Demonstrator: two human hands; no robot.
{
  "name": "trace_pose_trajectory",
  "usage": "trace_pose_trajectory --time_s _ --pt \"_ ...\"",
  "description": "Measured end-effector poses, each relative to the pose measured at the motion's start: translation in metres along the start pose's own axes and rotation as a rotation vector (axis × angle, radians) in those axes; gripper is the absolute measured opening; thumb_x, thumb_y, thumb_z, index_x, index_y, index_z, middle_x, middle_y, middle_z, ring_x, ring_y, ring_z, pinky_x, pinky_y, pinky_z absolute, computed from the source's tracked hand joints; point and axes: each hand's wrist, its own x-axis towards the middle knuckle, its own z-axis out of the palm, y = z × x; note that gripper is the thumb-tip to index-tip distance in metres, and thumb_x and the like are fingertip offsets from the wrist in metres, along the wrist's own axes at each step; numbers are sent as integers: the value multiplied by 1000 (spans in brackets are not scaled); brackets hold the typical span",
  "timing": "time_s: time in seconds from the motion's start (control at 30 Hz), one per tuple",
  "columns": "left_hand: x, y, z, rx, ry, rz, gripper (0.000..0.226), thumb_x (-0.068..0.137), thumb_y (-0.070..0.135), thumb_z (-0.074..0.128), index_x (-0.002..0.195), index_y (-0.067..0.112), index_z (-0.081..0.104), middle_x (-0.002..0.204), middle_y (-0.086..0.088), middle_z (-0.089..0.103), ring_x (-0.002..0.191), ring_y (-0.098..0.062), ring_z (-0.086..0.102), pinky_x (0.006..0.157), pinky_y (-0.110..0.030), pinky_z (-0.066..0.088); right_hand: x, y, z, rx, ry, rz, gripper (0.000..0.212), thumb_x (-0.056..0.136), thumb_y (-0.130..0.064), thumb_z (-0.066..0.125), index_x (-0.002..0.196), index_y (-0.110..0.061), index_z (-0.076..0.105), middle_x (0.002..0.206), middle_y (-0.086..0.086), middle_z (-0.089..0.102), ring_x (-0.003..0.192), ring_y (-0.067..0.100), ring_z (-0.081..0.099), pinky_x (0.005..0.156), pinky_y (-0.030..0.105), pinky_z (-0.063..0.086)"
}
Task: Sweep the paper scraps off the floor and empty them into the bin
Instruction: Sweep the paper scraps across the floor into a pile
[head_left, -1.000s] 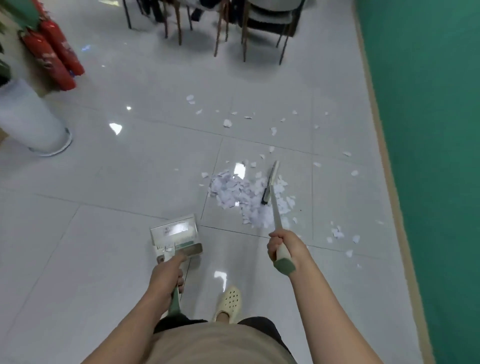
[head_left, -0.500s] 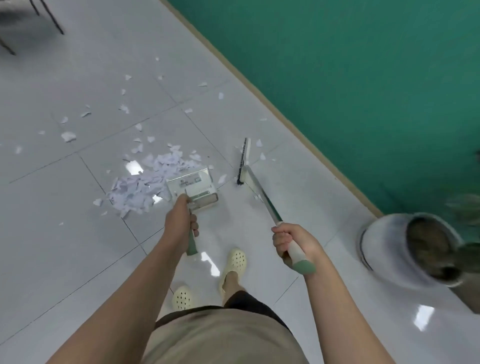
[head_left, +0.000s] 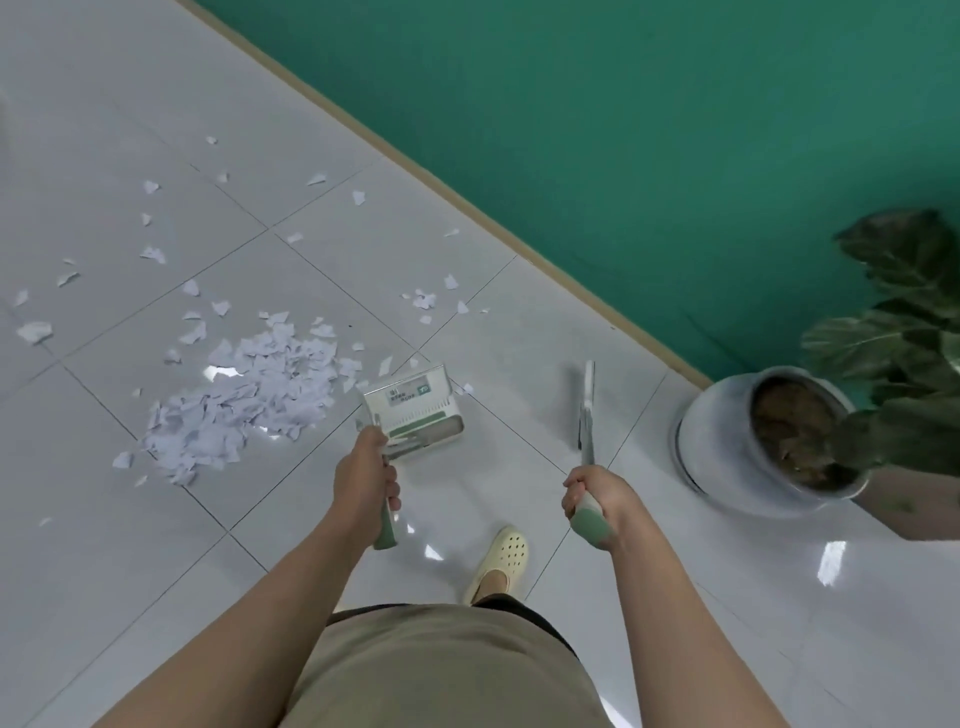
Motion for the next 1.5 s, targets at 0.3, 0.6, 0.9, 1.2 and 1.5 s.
trace_pose_trajectory --time_s 0.3,0.6,0.9,1.2,1.5 --pt "1 -13 44 -49 224 6 24 95 31 46 76 16 42 53 2 35 44 -15 29 49 -29 27 75 -34 39 -486 -242 194 19 80 -1 47 65 -12 46 66 6 46 51 17 47 45 21 40" --pt "-4 1 65 -339 409 9 19 92 27 43 76 23 34 51 6 27 42 -13 21 45 -26 24 83 -114 89 -59 -524 360 28 86 3 45 70 -17 35 48 -4 33 31 7 35 29 17 33" --pt "59 67 88 -300 427 44 12 91 28 48 83 19 46 59 0 34 45 -15 30 49 -31 29 58 -203 116 43 -549 265 23 89 2 44 78 -17 38 48 -6 31 32 5 33 30 14 34" --pt "150 182 127 -246 276 30 19 90 30 49 80 15 44 59 -3 35 48 -19 33 52 -31 31 89 -299 135 -104 -247 91 21 82 -9 61 86 -22 44 52 -10 35 36 6 40 35 14 34" --pt "179 207 131 -75 170 -25 27 94 31 45 73 19 34 56 0 28 46 -16 23 49 -28 23 142 -323 182 -445 -102 133 16 86 -3 50 75 -14 48 47 -4 40 32 8 43 36 15 37"
